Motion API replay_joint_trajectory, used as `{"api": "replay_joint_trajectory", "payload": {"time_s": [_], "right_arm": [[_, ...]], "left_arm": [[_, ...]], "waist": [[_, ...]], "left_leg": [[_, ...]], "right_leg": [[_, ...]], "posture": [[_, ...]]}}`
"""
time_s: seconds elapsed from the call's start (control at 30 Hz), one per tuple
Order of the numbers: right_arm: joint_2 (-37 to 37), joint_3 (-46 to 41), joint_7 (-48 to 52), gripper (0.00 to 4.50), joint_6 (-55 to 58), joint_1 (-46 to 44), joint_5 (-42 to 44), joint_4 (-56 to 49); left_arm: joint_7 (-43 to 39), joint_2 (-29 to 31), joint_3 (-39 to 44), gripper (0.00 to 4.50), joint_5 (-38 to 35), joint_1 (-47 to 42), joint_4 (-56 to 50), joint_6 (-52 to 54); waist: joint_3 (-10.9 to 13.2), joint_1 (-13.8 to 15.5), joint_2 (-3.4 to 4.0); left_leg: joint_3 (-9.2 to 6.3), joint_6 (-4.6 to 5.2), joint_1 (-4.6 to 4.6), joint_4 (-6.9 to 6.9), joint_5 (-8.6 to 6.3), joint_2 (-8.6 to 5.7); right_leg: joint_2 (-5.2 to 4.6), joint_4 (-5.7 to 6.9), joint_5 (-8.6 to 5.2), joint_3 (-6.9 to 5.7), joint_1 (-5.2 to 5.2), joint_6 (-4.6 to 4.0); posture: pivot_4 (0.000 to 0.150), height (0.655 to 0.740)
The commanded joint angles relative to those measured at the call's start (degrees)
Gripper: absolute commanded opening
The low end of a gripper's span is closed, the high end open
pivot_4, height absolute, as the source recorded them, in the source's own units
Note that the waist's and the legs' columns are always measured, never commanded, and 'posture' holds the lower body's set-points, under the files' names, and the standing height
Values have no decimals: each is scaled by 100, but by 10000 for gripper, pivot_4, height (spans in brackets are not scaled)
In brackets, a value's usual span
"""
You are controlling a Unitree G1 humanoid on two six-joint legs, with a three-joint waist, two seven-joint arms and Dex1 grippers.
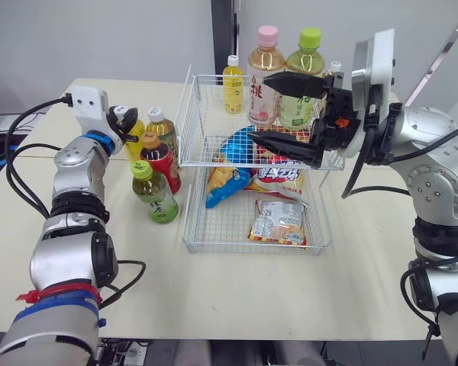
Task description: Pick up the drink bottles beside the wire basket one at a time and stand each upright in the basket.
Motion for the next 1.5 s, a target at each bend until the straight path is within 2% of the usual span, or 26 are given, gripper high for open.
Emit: {"api": "replay_joint_trajectory", "payload": {"time_s": [0.03,0.23,0.33,0.5,0.67,0.8,1.1,1.33,1.5], "right_arm": [[-57,-309,-88,45000,-27,-64,94,-167],[-101,-538,-193,45000,-17,-18,155,-158],[-143,-628,-249,45000,10,54,181,-218],[-237,-711,-377,45000,24,204,189,-348],[-281,-767,-551,45000,22,350,183,-508],[-307,-826,-727,45000,87,435,223,-664],[-383,-906,-1086,45000,272,618,288,-1071],[-450,-980,-1246,45000,414,669,401,-1233],[-474,-959,-1275,45000,439,655,425,-1196]], "left_arm": [[-561,436,270,13546,-377,-132,-865,81],[-1357,1245,325,13546,-735,-457,-1929,1141],[-2100,1671,226,13546,-1110,-958,-2461,2091],[-2879,1813,-68,13546,-1461,-2045,-2850,3365],[-3105,1255,-375,13546,-1449,-3223,-2553,3649],[-3163,814,-554,13546,-1275,-3642,-2209,3441],[-2867,-71,-739,13546,-1008,-3370,-1853,3197],[-2717,-495,-946,13546,-705,-2838,-1902,2881],[-2527,-785,-891,13546,-557,-2772,-1488,2369]], "waist": [[3,-13,-1],[9,3,-5],[10,21,-5],[10,75,-6],[10,77,-5],[12,23,-1],[21,-43,15],[22,-26,16],[22,5,16]], "left_leg": [[0,0,-2,0,0,0],[-9,-2,-78,5,2,3],[-9,-2,-99,12,2,2],[-16,-2,-107,19,2,-3],[-15,-1,-104,23,2,-3],[-12,-1,-102,20,2,-3],[-7,0,-100,20,2,-1],[-4,0,-100,21,2,-2],[-4,0,-103,21,2,-4]], "right_leg": [[1,0,0,0,-2,0],[2,6,1,-8,-75,-2],[0,7,1,-9,-92,-2],[-2,2,0,-16,-90,0],[1,9,-1,-13,-89,2],[1,11,-1,-9,-90,2],[3,18,-1,-1,-96,1],[2,18,-1,3,-96,1],[2,15,-1,2,-96,1]], "posture": [[1500,7400],[1500,7400],[1500,7400],[1500,7400],[1500,7400],[1500,7400],[1500,7400],[1500,7400],[1500,7400]]}}
